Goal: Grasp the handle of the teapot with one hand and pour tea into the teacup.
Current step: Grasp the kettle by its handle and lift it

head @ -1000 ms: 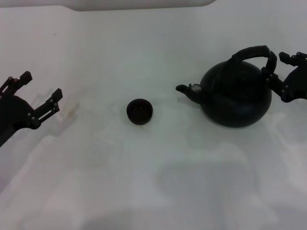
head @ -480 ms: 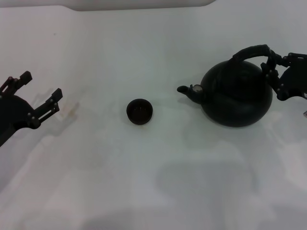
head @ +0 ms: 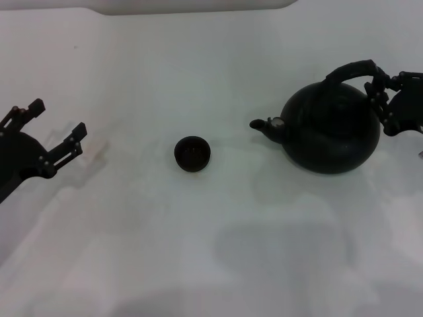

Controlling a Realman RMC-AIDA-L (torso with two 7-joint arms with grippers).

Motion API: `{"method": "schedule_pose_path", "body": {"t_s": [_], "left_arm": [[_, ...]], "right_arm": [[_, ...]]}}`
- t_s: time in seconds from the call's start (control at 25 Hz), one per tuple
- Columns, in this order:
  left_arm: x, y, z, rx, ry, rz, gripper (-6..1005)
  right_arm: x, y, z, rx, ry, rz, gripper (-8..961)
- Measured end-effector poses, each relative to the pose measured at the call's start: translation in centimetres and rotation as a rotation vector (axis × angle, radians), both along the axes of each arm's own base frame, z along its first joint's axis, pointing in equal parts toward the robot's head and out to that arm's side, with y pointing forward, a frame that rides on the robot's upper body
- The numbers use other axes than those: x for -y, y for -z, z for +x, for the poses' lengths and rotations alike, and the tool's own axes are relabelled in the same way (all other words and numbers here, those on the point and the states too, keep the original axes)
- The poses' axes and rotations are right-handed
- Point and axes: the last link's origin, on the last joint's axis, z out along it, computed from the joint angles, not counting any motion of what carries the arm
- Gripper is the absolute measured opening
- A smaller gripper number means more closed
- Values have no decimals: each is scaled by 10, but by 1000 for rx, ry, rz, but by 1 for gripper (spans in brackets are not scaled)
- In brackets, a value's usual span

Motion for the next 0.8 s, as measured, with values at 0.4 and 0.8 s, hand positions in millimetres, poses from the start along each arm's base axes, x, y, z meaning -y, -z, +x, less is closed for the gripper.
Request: {"method": "schedule_pose_path", "body": {"t_s": [0.4,0.8], "left_arm": [[0,0,0,-2,0,-2,861],[5,1,-2,-5,4,-8,861]], "right_arm": [[1,2,0,38,-26,-2,161],[-4,-5,-12,-18,-86,58,150]]}}
